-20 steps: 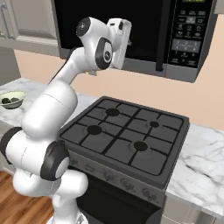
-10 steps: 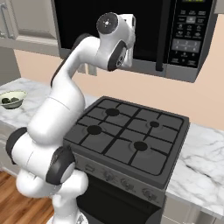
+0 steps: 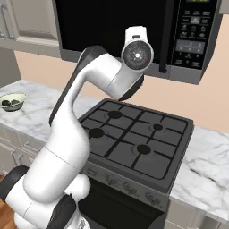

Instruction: Place the bowl containing the garlic and shrimp in the microwave. Close the microwave door and press the start button to microwave the meal.

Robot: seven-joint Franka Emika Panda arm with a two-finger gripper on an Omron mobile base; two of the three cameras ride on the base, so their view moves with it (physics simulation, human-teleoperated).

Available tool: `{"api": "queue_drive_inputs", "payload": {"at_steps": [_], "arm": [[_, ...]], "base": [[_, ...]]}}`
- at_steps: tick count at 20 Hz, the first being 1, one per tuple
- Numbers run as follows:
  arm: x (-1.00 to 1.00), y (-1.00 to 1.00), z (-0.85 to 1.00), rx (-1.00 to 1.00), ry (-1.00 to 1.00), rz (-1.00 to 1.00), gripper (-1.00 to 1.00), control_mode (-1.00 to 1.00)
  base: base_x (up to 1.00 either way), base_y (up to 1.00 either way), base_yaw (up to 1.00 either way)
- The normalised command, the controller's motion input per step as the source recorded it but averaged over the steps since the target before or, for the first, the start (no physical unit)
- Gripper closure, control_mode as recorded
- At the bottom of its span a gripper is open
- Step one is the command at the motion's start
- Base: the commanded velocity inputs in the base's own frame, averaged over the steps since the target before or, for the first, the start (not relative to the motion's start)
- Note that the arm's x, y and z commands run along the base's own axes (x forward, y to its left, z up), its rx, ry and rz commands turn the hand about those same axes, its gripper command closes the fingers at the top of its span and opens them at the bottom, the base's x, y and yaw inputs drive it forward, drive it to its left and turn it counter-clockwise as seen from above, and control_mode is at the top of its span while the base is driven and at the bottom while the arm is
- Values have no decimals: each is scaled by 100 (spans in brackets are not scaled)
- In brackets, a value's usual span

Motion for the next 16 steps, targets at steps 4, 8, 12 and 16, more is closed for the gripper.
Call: {"api": "queue_drive_inputs", "payload": {"at_steps": [4,8,12,16], "arm": [[-55,-50,0,3,-3,2,100,-100],[-28,-65,0,8,-3,0,100,-100],[-31,-77,0,10,-3,0,100,-100],[-16,-68,0,10,-3,0,100,-100]], "base": [[0,0,0],[0,0,0],[0,0,0],[0,0,0]]}}
